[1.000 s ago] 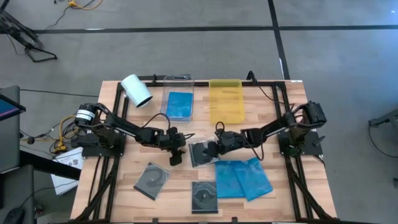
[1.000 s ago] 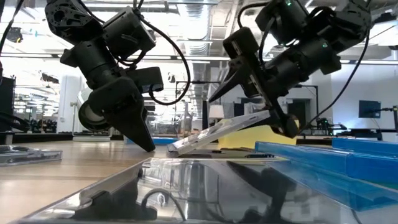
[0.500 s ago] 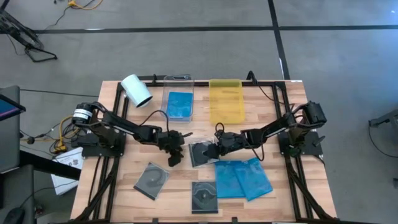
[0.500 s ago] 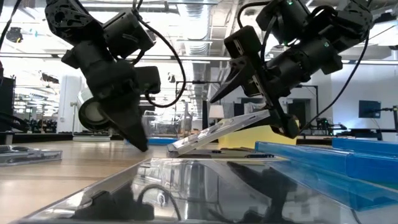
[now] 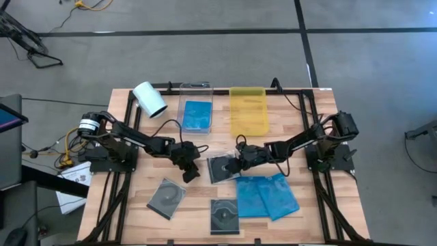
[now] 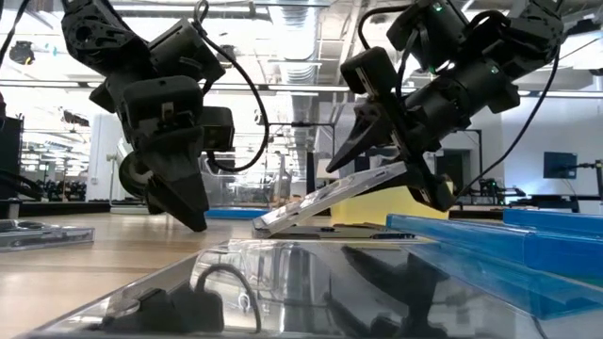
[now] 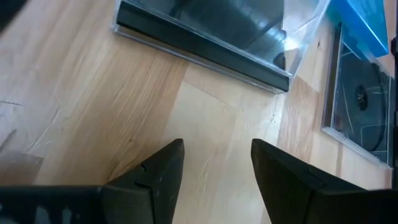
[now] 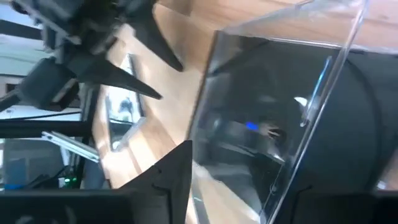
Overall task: Pick & place jewel cases by type
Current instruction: Put the top right black CD case into the yellow bin
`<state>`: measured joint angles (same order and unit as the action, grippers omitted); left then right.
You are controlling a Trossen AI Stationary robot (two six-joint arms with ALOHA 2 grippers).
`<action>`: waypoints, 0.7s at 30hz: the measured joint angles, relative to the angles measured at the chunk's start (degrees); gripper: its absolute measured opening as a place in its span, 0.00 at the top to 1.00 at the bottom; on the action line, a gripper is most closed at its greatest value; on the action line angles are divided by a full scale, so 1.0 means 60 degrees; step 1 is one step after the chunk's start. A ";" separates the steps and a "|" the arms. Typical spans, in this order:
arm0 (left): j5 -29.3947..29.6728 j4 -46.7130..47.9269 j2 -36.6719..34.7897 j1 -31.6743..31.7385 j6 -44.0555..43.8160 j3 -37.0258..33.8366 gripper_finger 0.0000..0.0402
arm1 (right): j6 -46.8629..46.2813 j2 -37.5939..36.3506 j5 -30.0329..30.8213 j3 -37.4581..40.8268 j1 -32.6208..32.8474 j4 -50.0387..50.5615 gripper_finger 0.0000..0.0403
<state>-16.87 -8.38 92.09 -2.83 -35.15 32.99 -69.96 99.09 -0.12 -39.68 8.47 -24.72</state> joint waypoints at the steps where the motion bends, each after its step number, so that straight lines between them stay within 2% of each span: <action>1: -0.0005 -0.0071 0.0000 0.0000 -0.0037 0.0000 0.54 | 0.0037 0.0000 0.0000 0.0000 0.0000 -0.0135 0.67; 7: -0.0013 -0.0370 0.0022 -0.0004 -0.0160 -0.0011 0.54 | 0.0311 0.0000 0.0004 0.0000 0.0001 -0.0740 0.70; 21: 0.0075 -0.0422 0.0022 -0.0007 -0.0161 -0.0007 0.54 | 0.0672 0.0000 0.0040 0.0000 0.0004 -0.0757 0.70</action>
<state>-16.43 -10.92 92.23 -2.87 -36.12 32.95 -65.93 99.09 0.12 -39.68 8.49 -29.26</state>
